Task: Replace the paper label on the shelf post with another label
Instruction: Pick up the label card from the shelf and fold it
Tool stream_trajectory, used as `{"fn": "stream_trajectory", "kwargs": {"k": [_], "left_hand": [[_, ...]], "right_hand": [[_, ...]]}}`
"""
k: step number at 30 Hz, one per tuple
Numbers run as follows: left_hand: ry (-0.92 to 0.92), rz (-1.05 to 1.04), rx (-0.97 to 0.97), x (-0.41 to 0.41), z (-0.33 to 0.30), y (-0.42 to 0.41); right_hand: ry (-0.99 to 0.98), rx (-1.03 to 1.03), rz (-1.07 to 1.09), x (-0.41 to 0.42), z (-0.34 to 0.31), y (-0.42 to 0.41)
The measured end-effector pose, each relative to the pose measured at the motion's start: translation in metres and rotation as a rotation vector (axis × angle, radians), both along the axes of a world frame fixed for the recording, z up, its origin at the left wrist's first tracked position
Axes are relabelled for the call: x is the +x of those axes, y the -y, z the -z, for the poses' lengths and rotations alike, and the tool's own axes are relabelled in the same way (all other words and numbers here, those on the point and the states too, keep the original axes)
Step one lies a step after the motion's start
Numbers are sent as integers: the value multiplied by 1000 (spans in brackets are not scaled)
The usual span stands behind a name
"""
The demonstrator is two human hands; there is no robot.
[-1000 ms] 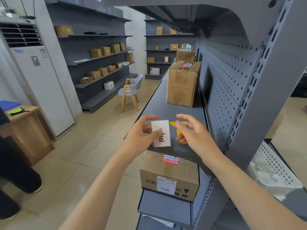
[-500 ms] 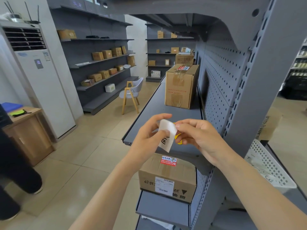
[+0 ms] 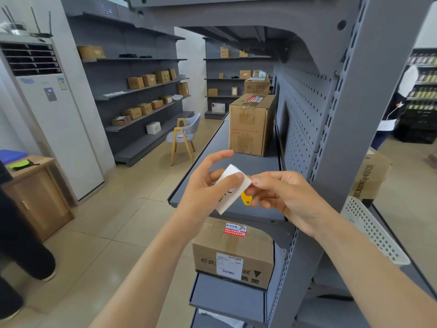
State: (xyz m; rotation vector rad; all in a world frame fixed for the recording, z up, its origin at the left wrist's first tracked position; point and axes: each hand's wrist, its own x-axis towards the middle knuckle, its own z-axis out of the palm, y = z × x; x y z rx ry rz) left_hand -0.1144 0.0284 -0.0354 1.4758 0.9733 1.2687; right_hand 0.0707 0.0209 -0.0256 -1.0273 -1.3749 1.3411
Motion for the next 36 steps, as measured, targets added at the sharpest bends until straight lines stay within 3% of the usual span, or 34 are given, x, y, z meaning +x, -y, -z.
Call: {"fn": "stream_trajectory", "kwargs": {"k": [28,34,36], "left_hand": [[46,99,-81,-4,5,-10],[-171,-194,180,-2,13,-15],[-206,-172,248,-4,13,-16]], "right_hand": [[196,255,-41,1,12,-10],[186,287,22,-2,15,-13],[191,307,40,-3,15,-14]]}}
